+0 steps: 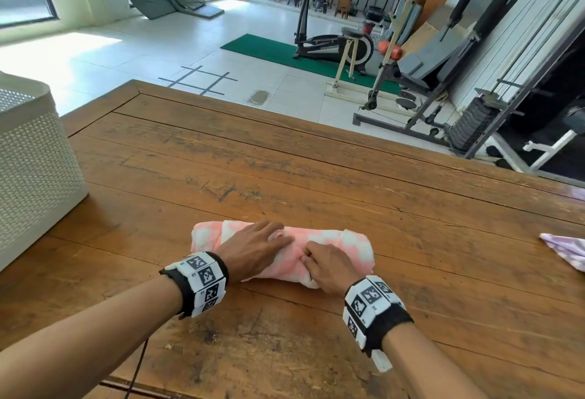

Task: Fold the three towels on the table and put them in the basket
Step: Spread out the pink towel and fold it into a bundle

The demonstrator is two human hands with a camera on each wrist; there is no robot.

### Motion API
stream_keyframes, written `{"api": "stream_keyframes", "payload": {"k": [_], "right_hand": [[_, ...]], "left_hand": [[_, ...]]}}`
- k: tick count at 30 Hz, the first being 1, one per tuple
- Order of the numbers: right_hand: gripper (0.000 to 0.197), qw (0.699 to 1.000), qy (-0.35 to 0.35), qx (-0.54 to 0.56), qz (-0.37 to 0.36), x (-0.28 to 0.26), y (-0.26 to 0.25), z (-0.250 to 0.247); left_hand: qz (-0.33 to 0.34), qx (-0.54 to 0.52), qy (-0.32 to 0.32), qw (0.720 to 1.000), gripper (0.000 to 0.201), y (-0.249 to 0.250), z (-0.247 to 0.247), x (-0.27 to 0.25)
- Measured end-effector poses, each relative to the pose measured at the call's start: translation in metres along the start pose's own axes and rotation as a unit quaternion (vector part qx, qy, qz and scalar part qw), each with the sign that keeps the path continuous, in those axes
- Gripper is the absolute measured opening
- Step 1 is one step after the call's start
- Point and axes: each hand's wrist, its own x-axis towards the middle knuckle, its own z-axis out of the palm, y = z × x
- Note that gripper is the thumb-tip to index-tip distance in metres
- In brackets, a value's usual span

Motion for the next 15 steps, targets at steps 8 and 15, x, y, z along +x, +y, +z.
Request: {"api": "stream_keyframes", "payload": {"k": [8, 15], "right_hand": [[0.016, 0.997, -0.058, 0.035, 0.034, 0.004, -0.006, -0.011], [0.018, 0.996, -0.074, 0.041, 0.027, 0.000, -0.009, -0.011]], "left_hand": [[-0.031, -0.033, -0.112, 0.993, 0.046, 0.001, -0.008, 0.010], [-0.119, -0.242, -0.096, 0.958, 0.020, -0.003, -0.004, 0.015]]}}
